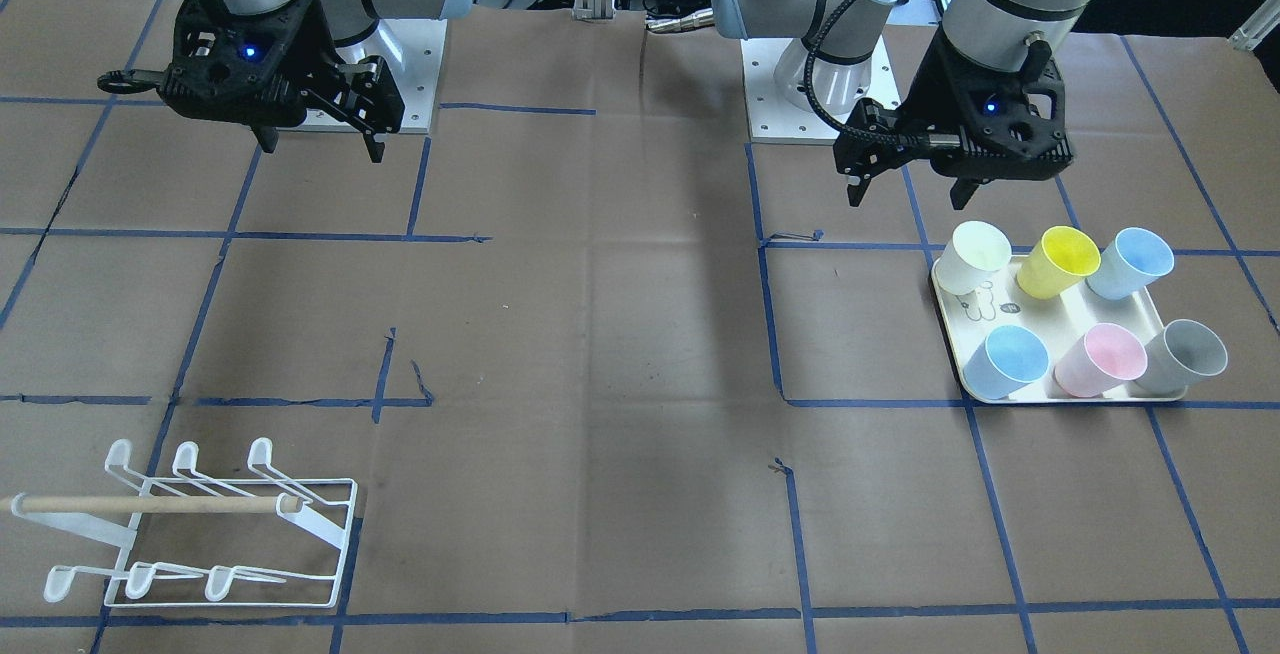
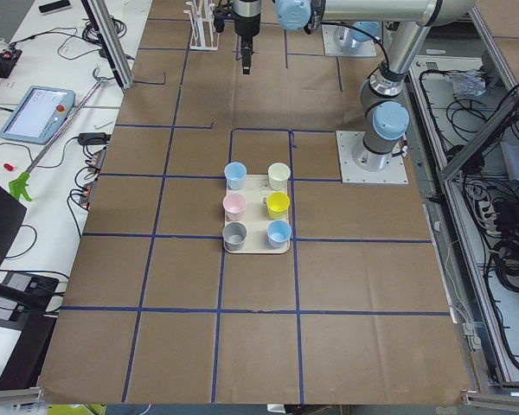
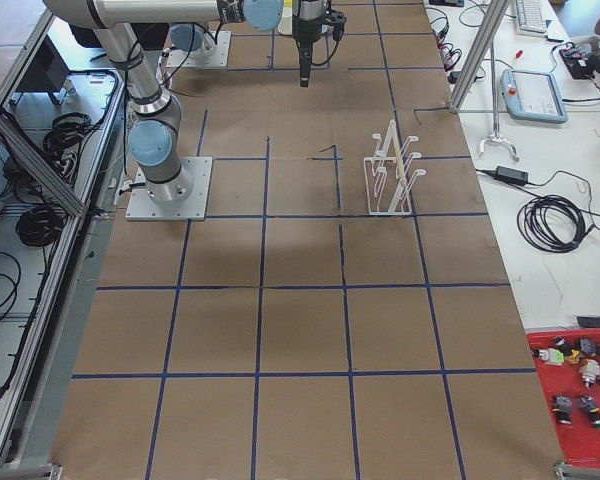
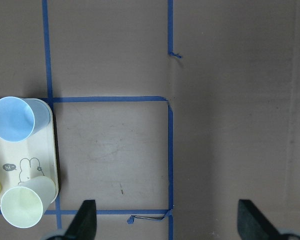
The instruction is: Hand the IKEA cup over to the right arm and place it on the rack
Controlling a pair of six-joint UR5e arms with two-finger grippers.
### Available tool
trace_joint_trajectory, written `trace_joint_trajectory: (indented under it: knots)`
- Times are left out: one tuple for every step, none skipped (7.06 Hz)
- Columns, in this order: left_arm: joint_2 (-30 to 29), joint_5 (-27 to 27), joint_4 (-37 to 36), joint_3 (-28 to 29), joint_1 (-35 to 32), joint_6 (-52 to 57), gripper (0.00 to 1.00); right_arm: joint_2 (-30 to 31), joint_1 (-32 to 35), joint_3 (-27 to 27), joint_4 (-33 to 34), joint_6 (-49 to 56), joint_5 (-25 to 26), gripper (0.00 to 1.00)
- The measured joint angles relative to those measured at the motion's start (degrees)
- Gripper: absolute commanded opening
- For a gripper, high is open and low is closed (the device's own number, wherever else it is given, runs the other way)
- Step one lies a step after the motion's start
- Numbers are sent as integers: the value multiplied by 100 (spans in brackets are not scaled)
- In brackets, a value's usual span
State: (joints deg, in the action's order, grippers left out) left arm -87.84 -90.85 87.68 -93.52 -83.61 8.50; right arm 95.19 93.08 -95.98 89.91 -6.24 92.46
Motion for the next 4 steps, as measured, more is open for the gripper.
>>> trace_joint_trajectory:
  knots:
    - [5,23,-3,-96,450,397,100,0,0,-10,25,0,-2,100]
    - [0,33,-19,-185,881,786,100,0,0,-17,42,-2,-10,100]
    - [-25,23,-90,-247,1210,1144,100,0,0,-21,52,-4,-21,100]
    - [-65,8,-227,-309,1404,1355,100,-2,4,-22,60,-2,-32,100]
